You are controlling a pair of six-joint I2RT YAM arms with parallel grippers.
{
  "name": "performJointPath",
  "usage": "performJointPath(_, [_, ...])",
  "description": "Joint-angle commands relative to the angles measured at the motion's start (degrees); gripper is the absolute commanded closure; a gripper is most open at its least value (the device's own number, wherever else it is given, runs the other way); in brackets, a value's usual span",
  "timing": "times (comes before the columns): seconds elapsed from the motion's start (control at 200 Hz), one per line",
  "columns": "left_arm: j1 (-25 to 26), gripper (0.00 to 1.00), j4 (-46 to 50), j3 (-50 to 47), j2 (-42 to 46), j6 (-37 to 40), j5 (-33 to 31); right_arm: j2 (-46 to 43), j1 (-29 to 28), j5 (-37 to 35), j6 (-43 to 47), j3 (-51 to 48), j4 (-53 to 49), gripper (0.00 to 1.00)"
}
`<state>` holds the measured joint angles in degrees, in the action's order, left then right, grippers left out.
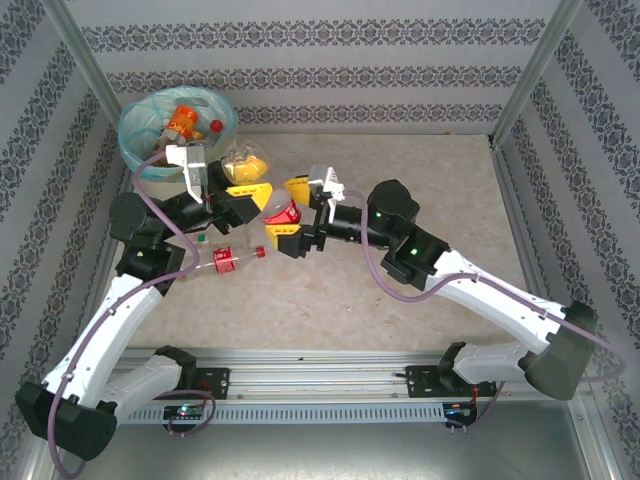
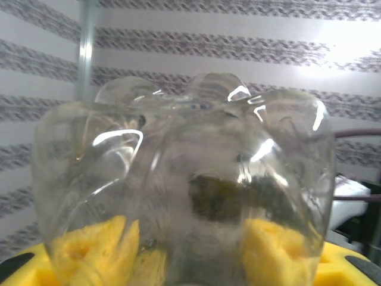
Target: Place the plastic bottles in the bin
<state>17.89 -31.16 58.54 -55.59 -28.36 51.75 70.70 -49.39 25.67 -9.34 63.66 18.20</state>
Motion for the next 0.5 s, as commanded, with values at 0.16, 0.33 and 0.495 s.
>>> performJointPath(0.16, [-0.93, 0.55, 23.95, 14.15, 0.53, 24.89, -29.04, -8.16, -0.2, -28.59, 2.52, -7.17, 1.51, 0.08])
performJointPath(0.33, [-2.47, 0.62, 39.61, 30.6, -10.14, 36.5, -56.16, -10.97, 2.28, -33.46, 0.35, -9.36, 0.12, 0.1])
performJointPath(0.495, [-9.07, 0.65, 44.29, 40.65, -19.75, 43.91, -66.35, -12.8, 4.69, -31.93, -1.5, -9.94, -1.85, 0.11])
